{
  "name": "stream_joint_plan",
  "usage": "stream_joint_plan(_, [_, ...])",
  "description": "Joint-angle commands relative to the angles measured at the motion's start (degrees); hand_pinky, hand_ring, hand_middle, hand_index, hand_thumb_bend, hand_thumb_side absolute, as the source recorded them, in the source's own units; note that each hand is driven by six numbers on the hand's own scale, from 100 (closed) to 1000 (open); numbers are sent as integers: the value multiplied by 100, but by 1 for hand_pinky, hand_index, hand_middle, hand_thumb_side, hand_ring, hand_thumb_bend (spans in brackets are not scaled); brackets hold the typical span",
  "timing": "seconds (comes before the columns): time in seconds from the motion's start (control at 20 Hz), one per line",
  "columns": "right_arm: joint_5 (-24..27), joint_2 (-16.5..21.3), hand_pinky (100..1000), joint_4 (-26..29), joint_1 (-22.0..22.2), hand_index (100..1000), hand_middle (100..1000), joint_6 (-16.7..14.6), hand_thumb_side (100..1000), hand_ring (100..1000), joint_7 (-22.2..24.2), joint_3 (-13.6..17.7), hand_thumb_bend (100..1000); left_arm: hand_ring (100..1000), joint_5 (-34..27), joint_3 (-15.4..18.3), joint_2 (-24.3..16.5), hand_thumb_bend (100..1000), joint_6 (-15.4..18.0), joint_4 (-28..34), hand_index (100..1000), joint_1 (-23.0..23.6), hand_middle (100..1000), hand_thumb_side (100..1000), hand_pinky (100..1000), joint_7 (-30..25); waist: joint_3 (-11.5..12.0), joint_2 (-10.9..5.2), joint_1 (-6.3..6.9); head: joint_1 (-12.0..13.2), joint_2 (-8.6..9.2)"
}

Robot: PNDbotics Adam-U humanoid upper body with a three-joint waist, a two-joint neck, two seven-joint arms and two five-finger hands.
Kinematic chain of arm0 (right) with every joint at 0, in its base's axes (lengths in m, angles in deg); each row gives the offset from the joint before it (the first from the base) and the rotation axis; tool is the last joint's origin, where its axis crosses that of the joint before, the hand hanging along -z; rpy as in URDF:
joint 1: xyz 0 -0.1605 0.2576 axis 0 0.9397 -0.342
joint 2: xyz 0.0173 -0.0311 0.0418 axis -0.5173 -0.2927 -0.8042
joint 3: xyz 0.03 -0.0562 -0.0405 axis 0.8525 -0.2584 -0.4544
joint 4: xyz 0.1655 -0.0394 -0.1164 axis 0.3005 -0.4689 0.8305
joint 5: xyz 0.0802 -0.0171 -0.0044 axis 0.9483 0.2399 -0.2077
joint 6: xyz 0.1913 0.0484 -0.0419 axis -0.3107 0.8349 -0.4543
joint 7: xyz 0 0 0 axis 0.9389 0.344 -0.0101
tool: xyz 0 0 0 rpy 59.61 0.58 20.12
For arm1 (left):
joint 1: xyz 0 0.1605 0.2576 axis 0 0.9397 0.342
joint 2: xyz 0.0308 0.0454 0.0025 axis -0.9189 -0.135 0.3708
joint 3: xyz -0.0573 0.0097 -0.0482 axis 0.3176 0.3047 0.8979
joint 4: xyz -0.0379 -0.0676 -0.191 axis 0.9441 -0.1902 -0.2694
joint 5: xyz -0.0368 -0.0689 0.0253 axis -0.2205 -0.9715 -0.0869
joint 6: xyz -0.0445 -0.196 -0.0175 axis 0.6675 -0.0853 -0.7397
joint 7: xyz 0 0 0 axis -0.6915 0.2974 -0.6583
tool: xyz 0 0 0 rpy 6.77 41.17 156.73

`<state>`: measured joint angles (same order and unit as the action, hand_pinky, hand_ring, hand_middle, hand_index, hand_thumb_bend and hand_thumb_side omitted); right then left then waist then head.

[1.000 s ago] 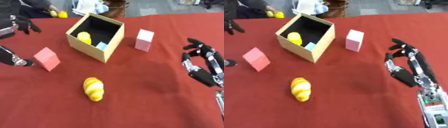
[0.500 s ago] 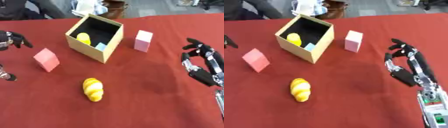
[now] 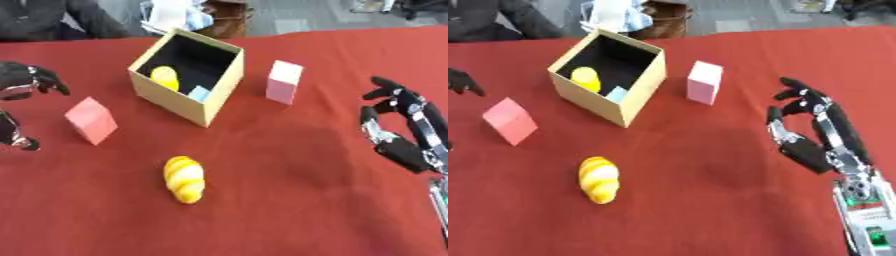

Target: Pick up objects on the table and place them in the box.

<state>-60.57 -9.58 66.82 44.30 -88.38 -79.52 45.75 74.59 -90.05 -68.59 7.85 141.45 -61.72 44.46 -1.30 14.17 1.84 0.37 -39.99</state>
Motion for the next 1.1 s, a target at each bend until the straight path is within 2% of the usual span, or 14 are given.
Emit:
stream_joint_plan(0.05, [29,122,697,44,-31,939,708,-22,657,619,-1,14,100,766,247,-4,98,698,122,-302,872,-247,797,100,765,95,-10,-189,13,-8,-16])
stream_joint_plan(0.3, [35,114,697,44,-21,940,708,-22,662,619,-3,22,100,767,529,25,403,667,243,-665,874,-481,801,100,766,319,-25,-185,12,-11,-26])
stream_joint_plan(0.6, [43,99,697,49,-22,940,708,-27,665,619,12,16,100,769,788,46,676,671,325,-940,873,-661,801,100,767,523,-40,-173,11,-7,-26])
stream_joint_plan(0.9, [46,90,697,48,-19,940,708,-29,668,619,22,16,100,768,862,0,889,658,477,-1100,864,-791,794,100,768,309,-74,-166,11,14,-35])
stream_joint_plan(1.1, [56,86,697,50,-21,940,708,-30,669,619,25,17,100,741,795,-38,972,620,585,-1193,845,-835,772,100,757,-65,-91,-166,10,20,-41])
